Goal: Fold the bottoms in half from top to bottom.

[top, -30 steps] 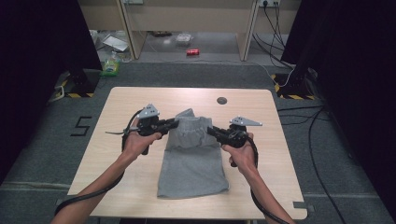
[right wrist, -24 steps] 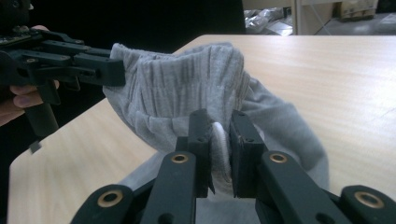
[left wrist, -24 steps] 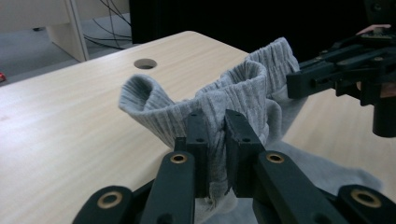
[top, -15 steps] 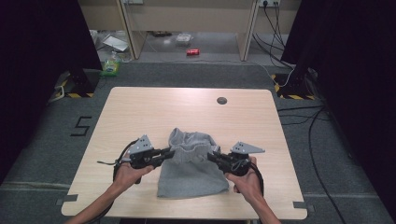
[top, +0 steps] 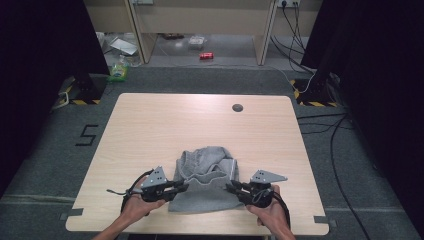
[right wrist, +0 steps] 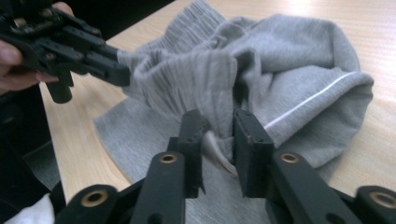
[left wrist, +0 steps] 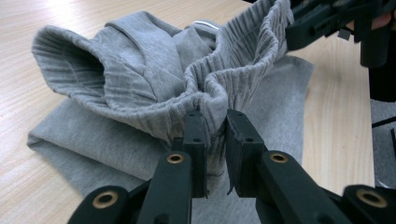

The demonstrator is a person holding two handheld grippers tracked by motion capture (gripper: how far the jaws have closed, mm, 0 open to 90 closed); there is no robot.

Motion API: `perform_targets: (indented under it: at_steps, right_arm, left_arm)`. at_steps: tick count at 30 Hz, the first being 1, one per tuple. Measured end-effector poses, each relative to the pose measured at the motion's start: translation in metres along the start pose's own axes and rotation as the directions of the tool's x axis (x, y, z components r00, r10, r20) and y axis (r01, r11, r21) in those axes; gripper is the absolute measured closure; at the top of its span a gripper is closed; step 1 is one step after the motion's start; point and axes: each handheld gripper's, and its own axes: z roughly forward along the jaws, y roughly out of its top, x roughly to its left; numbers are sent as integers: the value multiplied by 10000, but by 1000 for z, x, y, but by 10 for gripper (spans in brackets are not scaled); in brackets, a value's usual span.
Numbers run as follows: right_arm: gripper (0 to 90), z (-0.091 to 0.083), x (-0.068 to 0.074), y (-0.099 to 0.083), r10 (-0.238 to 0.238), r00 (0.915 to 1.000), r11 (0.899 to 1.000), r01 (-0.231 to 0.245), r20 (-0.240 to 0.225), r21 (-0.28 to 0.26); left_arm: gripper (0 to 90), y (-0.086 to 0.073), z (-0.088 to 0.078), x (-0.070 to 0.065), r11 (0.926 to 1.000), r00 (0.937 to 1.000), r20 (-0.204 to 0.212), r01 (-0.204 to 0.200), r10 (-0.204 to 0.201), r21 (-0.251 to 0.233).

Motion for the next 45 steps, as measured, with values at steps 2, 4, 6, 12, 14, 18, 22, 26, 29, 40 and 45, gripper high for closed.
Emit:
perform_targets:
  at_steps: [2, 4, 6, 12, 14, 18, 22, 26, 29, 40, 45]
  right_arm:
    - [680, -3, 2, 5, 64, 10000, 9997, -65, -57, -218]
    - [673, -7, 4, 11, 70, 9999, 9991, -76, -126, -429]
    - [667, -9, 6, 18, -17, 10000, 9984, 12, -83, -558]
    - [668, 3, 2, 38, -173, 9994, 9998, 177, 316, -126]
    - [669, 13, -1, 40, -224, 9992, 9997, 220, 319, 124]
    - [675, 33, 1, 37, -377, 9991, 9958, 361, 173, 843]
    - [683, 43, 9, 29, -573, 9983, 9903, 579, -79, 1263]
    - [698, 42, 18, 14, -890, 9960, 9816, 884, -39, 1692]
    - [701, 43, 22, -1, -1113, 9938, 9693, 1069, 73, 2214]
    - [641, 44, 25, 4, -1090, 9940, 9750, 1056, 68, 1957]
    - [574, 46, 25, 24, -1077, 9941, 9829, 1045, 127, 1518]
  left_arm:
    - [762, 2, -1, -1, 10000, 10000, -2, -25, 25, -18]
    - [728, 4, -2, 0, 9999, 9998, 143, 147, -147, -45]
    - [681, 7, -4, 0, 9994, 9992, 220, 322, -319, -121]
    - [600, 16, -8, 7, 9981, 9985, 164, 528, -523, -326]
    - [578, 18, -10, 12, 9970, 9976, 92, 682, -679, -373]
    - [557, 23, -14, 26, 9944, 9952, -281, 922, -937, -508]
    - [537, 22, -19, 41, 9904, 9888, -736, 1262, -1301, -562]
    - [508, 17, -22, 53, 9856, 9803, -1094, 1590, -1645, -575]
    - [488, 11, -20, 62, 9825, 9743, -1265, 1841, -1864, -294]
    - [448, -3, -10, 71, 9757, 9651, -1589, 2163, -2083, 345]
    - [408, -10, -4, 75, 9707, 9616, -1731, 2285, -2131, 743]
